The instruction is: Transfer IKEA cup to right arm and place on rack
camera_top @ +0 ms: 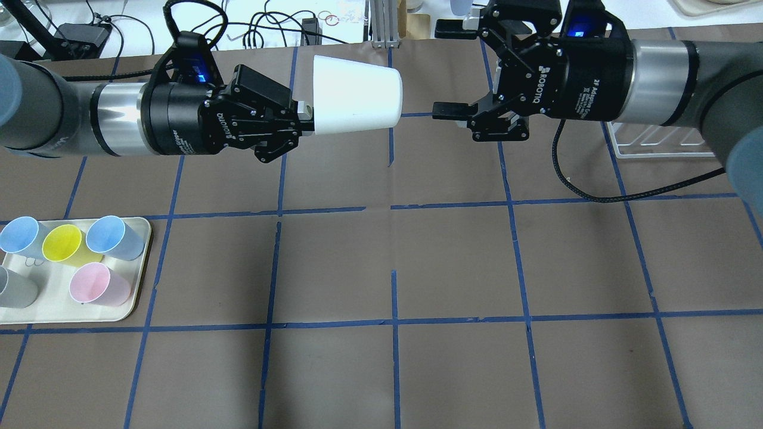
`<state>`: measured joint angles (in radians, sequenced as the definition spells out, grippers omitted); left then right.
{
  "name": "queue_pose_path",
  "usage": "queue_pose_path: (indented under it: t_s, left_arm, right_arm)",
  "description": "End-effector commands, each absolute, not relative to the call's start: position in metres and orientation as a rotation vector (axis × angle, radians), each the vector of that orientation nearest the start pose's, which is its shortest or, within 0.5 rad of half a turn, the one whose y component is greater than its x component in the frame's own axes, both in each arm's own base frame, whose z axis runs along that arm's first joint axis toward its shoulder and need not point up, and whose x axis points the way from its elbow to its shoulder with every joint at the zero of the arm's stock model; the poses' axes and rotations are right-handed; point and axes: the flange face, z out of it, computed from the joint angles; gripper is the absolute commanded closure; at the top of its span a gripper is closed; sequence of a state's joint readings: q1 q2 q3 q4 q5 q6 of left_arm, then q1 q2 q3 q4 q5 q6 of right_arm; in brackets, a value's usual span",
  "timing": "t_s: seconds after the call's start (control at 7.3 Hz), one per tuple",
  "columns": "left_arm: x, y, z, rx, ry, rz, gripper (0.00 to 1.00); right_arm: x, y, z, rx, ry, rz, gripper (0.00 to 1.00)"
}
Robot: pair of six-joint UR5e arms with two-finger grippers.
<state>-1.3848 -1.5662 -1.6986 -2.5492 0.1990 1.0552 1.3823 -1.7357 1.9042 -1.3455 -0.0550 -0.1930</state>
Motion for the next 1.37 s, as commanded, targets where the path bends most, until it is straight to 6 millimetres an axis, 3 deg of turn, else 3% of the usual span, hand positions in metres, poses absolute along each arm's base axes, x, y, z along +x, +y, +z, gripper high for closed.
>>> queue_pose_path:
  t_s: [0.0, 0.41, 0.82, 1.23]
  left_arm:
    - [-0.153, -0.451, 0.448, 0.047, -1.656, -0.019, 1.0]
    - [-0.16, -0.452, 0.445, 0.049, -1.647, -0.024, 1.0]
    - [-0.164, -0.453, 0.444, 0.056, -1.637, -0.016, 1.0]
    - [-0.163, -0.453, 0.442, 0.059, -1.637, -0.017, 1.0]
  right_arm:
    - [0.154, -0.446, 0.465, 0.282, 1.595, 0.022, 0.0]
    - [0.182, -0.434, 0.462, 0.27, 1.583, 0.102, 0.0]
    - [0.186, -0.43, 0.465, 0.276, 1.583, 0.12, 0.0]
    - [0.192, -0.431, 0.466, 0.288, 1.581, 0.156, 0.12]
